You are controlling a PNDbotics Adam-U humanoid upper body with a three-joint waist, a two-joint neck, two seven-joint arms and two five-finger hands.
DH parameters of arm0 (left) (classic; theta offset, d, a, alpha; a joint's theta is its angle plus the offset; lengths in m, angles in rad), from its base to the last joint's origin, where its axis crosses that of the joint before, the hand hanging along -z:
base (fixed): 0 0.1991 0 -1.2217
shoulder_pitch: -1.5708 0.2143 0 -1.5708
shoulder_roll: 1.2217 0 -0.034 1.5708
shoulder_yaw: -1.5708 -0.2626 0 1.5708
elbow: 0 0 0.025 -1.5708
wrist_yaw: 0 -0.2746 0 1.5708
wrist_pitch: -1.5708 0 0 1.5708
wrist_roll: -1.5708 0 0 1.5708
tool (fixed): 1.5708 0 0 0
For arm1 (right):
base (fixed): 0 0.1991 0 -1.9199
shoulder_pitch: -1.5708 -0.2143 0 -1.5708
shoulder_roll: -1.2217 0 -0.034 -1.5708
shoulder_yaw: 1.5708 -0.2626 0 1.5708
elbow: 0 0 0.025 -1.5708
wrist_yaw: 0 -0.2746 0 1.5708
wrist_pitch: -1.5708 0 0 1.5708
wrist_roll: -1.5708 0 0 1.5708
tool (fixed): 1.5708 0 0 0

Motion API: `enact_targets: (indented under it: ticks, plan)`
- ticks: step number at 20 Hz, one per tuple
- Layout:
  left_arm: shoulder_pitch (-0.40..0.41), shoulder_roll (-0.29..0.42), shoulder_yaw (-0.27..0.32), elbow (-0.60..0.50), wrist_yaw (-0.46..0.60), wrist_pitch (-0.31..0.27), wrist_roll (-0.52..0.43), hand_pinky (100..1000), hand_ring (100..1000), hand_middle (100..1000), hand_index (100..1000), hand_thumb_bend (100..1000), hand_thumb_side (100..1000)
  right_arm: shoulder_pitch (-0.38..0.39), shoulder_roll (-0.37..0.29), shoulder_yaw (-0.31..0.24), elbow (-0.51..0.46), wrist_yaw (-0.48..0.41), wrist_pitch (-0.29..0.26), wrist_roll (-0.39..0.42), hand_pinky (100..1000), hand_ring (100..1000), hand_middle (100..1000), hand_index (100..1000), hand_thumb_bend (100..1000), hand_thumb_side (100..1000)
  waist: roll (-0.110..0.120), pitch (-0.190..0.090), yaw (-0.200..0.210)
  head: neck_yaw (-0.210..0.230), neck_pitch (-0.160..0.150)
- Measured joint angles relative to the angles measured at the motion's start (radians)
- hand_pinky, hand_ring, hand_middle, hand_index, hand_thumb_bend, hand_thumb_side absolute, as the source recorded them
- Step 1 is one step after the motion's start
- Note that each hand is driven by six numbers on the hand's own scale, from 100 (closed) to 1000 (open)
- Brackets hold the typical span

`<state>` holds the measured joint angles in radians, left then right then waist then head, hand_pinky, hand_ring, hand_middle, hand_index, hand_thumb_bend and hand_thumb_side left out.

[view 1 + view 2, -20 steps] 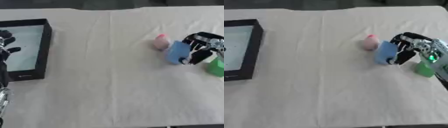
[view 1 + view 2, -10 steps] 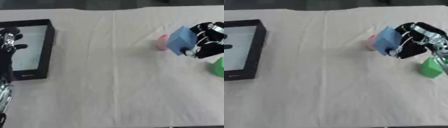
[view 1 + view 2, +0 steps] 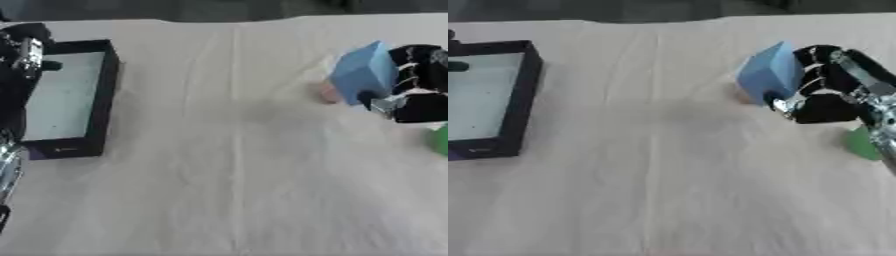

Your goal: Pick up the objects with one hand, pass them to the other hand, and then place them into the box on the other side of the table.

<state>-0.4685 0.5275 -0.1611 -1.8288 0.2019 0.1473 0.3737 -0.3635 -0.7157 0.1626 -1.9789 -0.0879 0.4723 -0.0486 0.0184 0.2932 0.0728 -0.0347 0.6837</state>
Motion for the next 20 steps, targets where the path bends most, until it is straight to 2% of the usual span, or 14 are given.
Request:
enact_targets:
  ticks: [7, 13, 20]
  plan:
    - [-0.101, 0.063, -0.055, -0.071, -0.045, 0.085, -0.106, 656, 762, 705, 735, 100, 466, -0.013, 0.080, 0.069, 0.000, -0.038, -0.073, -0.080, 648, 623, 541, 599, 100, 100, 0.006, -0.011, 0.004, 0.006, 0.002]
    - [-0.170, 0.106, -0.096, -0.116, -0.068, 0.140, -0.196, 661, 762, 703, 733, 112, 440, -0.038, 0.141, 0.129, 0.004, -0.076, -0.137, -0.070, 639, 619, 539, 598, 100, 100, 0.008, -0.020, 0.005, 0.006, 0.016]
    - [-0.241, 0.143, -0.141, -0.136, -0.072, 0.192, -0.290, 668, 763, 704, 733, 120, 435, -0.074, 0.208, 0.192, 0.074, -0.088, -0.242, -0.032, 634, 615, 537, 596, 100, 100, 0.004, -0.029, 0.002, 0.007, 0.035]
